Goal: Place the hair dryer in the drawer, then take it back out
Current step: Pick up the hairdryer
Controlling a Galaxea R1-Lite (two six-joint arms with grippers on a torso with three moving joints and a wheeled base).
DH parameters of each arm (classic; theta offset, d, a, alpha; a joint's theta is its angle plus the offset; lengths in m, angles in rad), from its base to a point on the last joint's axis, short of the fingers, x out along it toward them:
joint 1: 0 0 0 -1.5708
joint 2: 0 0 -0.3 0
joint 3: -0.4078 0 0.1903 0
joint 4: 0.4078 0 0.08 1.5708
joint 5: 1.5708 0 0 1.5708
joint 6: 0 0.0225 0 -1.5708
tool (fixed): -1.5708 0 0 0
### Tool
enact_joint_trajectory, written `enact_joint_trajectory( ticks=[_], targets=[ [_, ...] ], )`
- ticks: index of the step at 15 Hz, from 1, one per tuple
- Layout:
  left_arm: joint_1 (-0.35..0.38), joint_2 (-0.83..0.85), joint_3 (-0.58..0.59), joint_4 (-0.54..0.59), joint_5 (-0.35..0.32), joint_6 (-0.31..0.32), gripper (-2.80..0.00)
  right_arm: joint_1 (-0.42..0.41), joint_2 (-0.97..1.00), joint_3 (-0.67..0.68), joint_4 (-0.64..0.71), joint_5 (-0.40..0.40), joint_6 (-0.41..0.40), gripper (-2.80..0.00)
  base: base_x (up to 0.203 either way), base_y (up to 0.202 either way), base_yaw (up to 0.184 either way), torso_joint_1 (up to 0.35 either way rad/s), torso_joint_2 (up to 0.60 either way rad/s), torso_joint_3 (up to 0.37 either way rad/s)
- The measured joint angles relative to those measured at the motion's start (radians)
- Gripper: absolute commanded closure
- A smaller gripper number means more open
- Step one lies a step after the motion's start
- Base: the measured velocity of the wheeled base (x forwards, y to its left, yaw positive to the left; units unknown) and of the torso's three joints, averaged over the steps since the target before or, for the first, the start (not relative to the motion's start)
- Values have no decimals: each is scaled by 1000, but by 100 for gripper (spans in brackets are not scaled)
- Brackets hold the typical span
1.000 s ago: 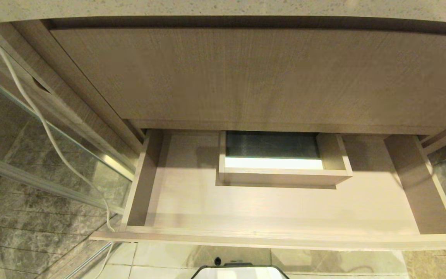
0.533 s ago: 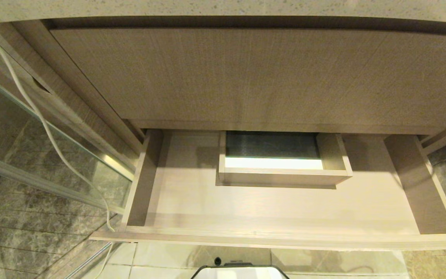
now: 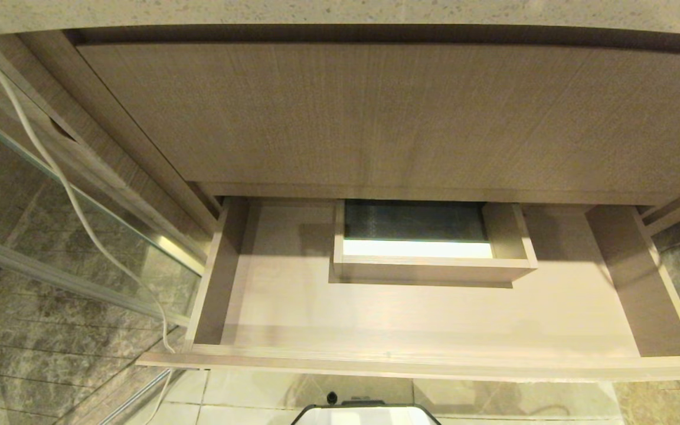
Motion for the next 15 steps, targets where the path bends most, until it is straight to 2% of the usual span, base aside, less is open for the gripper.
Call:
enact_joint_trajectory(
  ticks=[15],
  targets=[
    [0, 0, 0, 0, 0, 0, 0, 1, 1, 0, 0, 0, 0, 0, 0, 0, 0, 0, 0, 0]
  ],
)
